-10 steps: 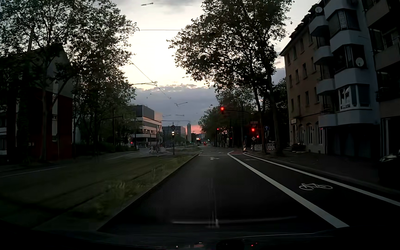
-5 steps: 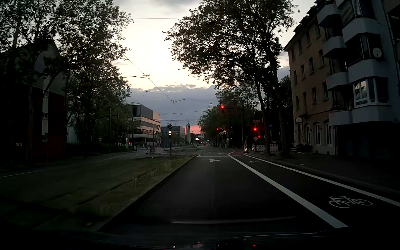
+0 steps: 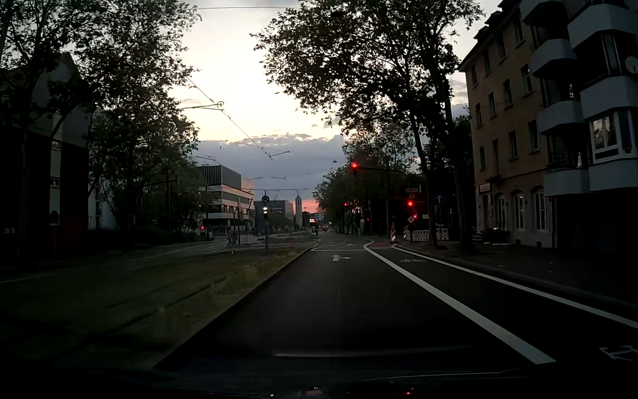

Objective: Follow the waypoints while adhering to traffic rules and regulations

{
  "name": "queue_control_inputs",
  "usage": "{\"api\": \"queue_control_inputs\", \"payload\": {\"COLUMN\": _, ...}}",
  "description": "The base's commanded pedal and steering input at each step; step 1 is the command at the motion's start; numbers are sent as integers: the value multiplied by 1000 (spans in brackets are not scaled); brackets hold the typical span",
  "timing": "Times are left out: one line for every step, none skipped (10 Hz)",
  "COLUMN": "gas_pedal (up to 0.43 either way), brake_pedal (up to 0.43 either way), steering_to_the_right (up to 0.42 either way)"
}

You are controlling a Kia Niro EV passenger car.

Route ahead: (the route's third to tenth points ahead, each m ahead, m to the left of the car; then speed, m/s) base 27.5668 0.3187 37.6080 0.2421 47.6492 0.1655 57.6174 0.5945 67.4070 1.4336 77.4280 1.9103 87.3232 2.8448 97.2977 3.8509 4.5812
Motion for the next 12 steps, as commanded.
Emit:
{"api": "queue_control_inputs", "payload": {"gas_pedal": 0, "brake_pedal": 0, "steering_to_the_right": 6}}
{"api": "queue_control_inputs", "payload": {"gas_pedal": 0, "brake_pedal": 0, "steering_to_the_right": 6}}
{"api": "queue_control_inputs", "payload": {"gas_pedal": 0, "brake_pedal": 0, "steering_to_the_right": 6}}
{"api": "queue_control_inputs", "payload": {"gas_pedal": 0, "brake_pedal": 0, "steering_to_the_right": 6}}
{"api": "queue_control_inputs", "payload": {"gas_pedal": 0, "brake_pedal": 0, "steering_to_the_right": 6}}
{"api": "queue_control_inputs", "payload": {"gas_pedal": 0, "brake_pedal": 0, "steering_to_the_right": 6}}
{"api": "queue_control_inputs", "payload": {"gas_pedal": 0, "brake_pedal": 0, "steering_to_the_right": 6}}
{"api": "queue_control_inputs", "payload": {"gas_pedal": 0, "brake_pedal": 0, "steering_to_the_right": 6}}
{"api": "queue_control_inputs", "payload": {"gas_pedal": 0, "brake_pedal": 0, "steering_to_the_right": 6}}
{"api": "queue_control_inputs", "payload": {"gas_pedal": 0, "brake_pedal": 0, "steering_to_the_right": 6}}
{"api": "queue_control_inputs", "payload": {"gas_pedal": 0, "brake_pedal": 0, "steering_to_the_right": 6}}
{"api": "queue_control_inputs", "payload": {"gas_pedal": 0, "brake_pedal": 0, "steering_to_the_right": 6}}
